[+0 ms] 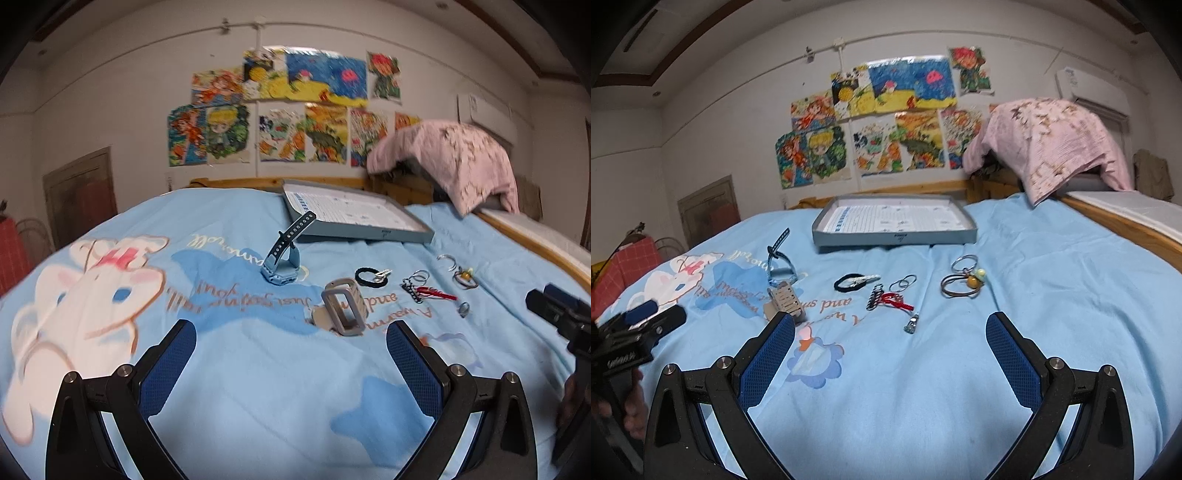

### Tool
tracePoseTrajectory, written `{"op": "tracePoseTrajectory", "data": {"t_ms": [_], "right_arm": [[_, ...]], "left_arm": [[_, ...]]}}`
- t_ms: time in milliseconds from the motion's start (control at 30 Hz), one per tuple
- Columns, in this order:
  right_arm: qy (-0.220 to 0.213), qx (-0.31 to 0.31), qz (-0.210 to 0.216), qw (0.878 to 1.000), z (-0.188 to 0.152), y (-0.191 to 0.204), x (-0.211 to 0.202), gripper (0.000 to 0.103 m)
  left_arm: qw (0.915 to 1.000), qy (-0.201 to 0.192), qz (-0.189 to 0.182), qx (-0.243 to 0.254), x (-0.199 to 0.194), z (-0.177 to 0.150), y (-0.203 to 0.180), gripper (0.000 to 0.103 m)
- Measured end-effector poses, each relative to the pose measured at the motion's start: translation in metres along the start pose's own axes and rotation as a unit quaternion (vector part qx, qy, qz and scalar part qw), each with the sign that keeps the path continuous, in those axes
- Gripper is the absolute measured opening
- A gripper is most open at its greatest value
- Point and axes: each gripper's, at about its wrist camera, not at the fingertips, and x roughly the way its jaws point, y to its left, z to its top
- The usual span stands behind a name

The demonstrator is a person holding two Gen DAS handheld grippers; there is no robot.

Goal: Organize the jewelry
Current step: 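Grasp the red cord keychain with the right tool while the left tool grasps the beige plastic holder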

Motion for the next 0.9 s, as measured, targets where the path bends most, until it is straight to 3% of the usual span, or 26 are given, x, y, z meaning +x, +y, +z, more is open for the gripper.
{"op": "tracePoseTrajectory", "data": {"t_ms": [133, 400, 467, 633, 700, 900], "right_arm": [[0.026, 0.004, 0.017, 1.000, 0.015, -0.009, 0.019, 0.102], [0.087, 0.037, 0.045, 0.994, 0.029, -0.034, 0.078, 0.101], [0.098, 0.033, 0.057, 0.993, 0.027, -0.035, 0.090, 0.099], [0.138, 0.025, 0.086, 0.986, 0.013, -0.027, 0.120, 0.072], [0.156, 0.027, 0.092, 0.983, 0.008, -0.026, 0.131, 0.066], [0.158, 0.004, 0.093, 0.983, 0.011, -0.009, 0.152, 0.065]], "left_arm": [[0.9988, 0.030, -0.038, 0.004, 0.032, 0.015, -0.006, 0.103], [0.9940, 0.059, -0.080, 0.046, 0.086, 0.018, -0.033, 0.102], [0.9926, 0.063, -0.091, 0.050, 0.095, 0.016, -0.035, 0.096], [0.9938, 0.057, -0.092, 0.025, 0.110, 0.006, -0.029, 0.076], [0.9928, 0.069, -0.097, 0.014, 0.117, 0.004, -0.024, 0.069], [0.9887, 0.079, -0.127, -0.002, 0.126, 0.001, -0.018, 0.048]]}}
